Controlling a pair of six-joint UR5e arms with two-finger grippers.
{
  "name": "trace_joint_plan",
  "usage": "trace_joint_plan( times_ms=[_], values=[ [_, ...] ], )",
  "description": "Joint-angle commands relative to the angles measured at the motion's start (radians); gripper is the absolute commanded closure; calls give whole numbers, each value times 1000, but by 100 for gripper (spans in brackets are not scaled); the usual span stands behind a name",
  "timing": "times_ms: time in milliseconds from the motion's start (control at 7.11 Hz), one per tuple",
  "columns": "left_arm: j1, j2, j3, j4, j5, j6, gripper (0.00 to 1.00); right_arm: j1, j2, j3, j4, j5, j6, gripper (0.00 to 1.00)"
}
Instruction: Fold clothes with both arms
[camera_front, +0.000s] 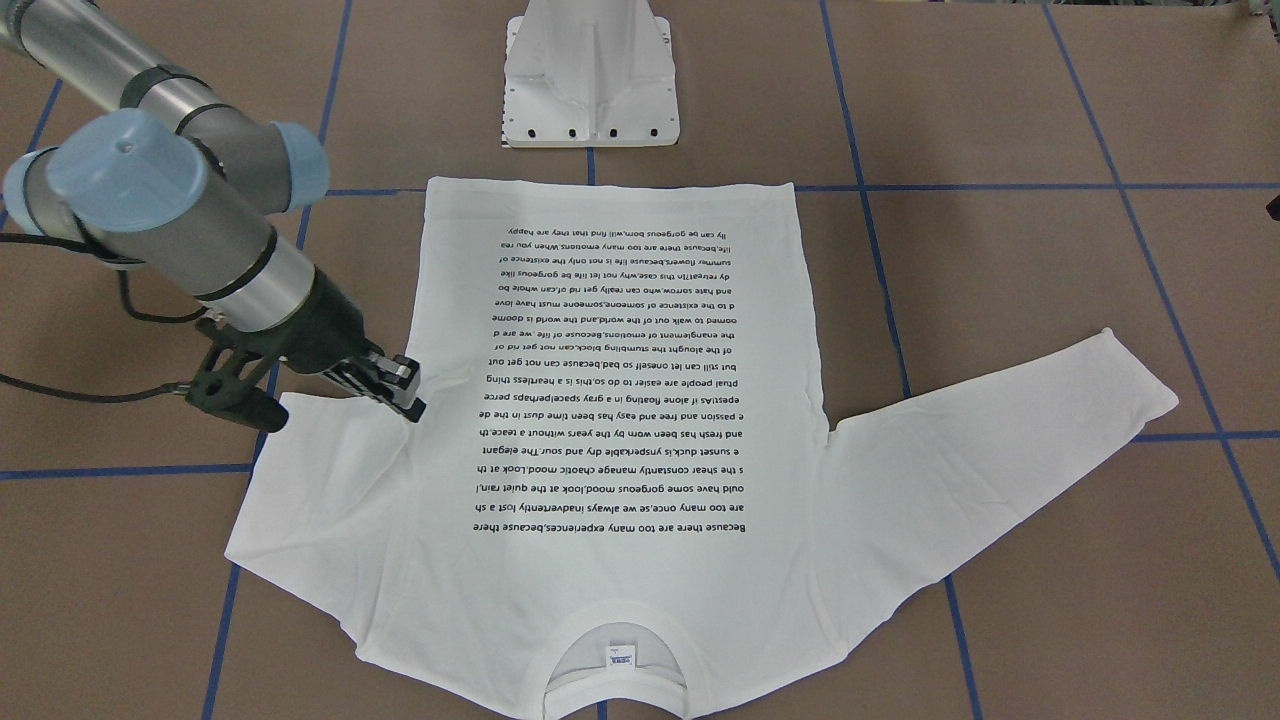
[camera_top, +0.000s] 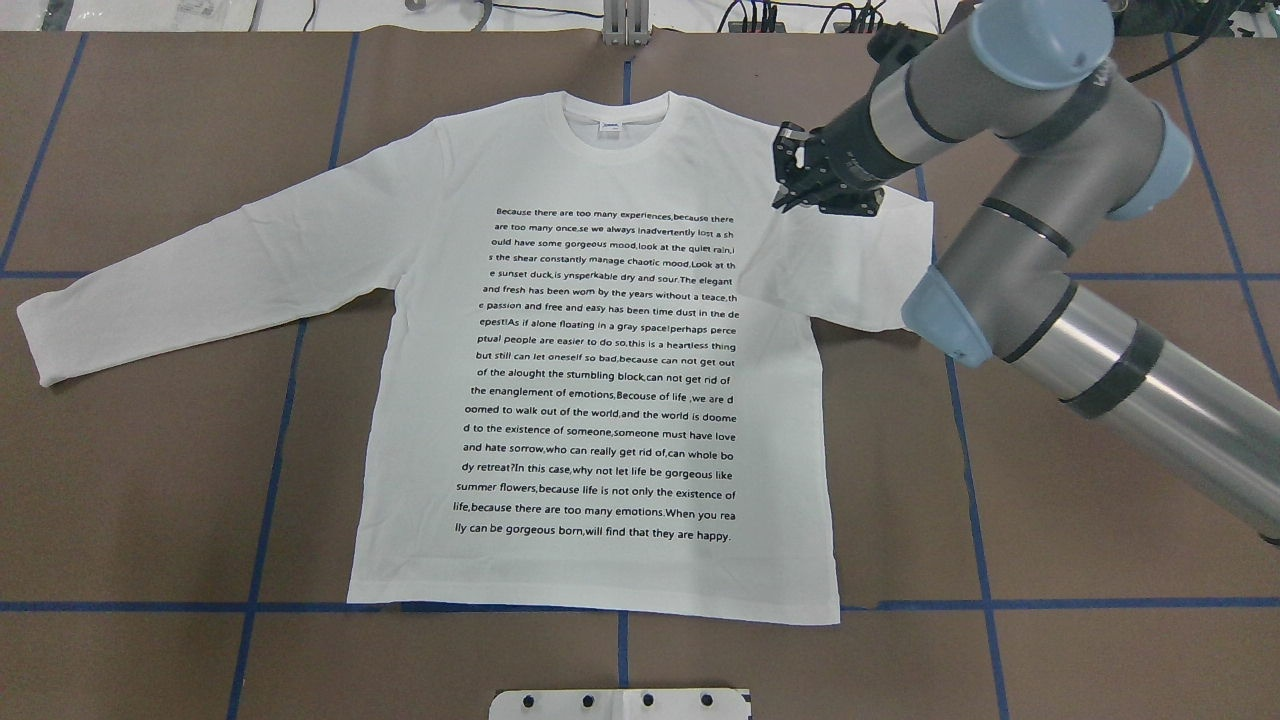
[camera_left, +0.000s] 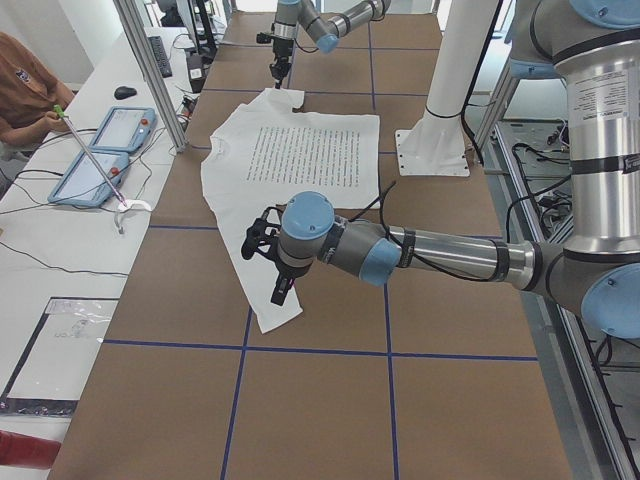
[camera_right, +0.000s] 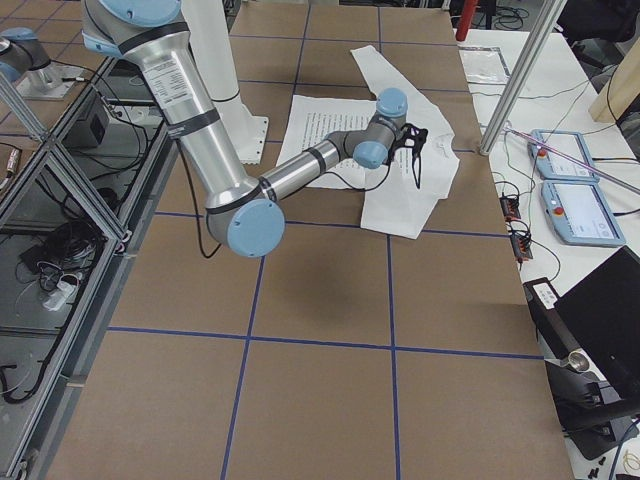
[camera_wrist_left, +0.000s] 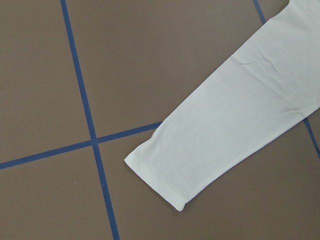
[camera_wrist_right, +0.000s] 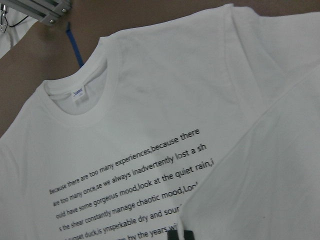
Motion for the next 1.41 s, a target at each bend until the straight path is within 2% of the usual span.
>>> trace_joint_plan(
  times_ms=[0, 141, 281, 562, 1125, 1266],
  values=[
    [0, 2, 5, -6, 0, -1, 0, -110, 315, -210, -59, -174, 177, 100],
    [0, 4, 3, -6, 0, -1, 0, -168, 447, -354, -53, -254, 196, 100],
    [0, 5, 3, -6, 0, 1, 0, -213, 477, -389, -35, -287, 196, 100],
    [2, 5, 5, -6, 0, 1, 0, -288, 506, -492, 86, -395, 196, 100],
    [2, 7, 5, -6, -2, 1, 0, -322, 534, -530, 100, -449, 196, 100],
    [2, 7, 6, -6, -2, 1, 0, -331, 534, -535, 134, -460, 196, 100]
  ],
)
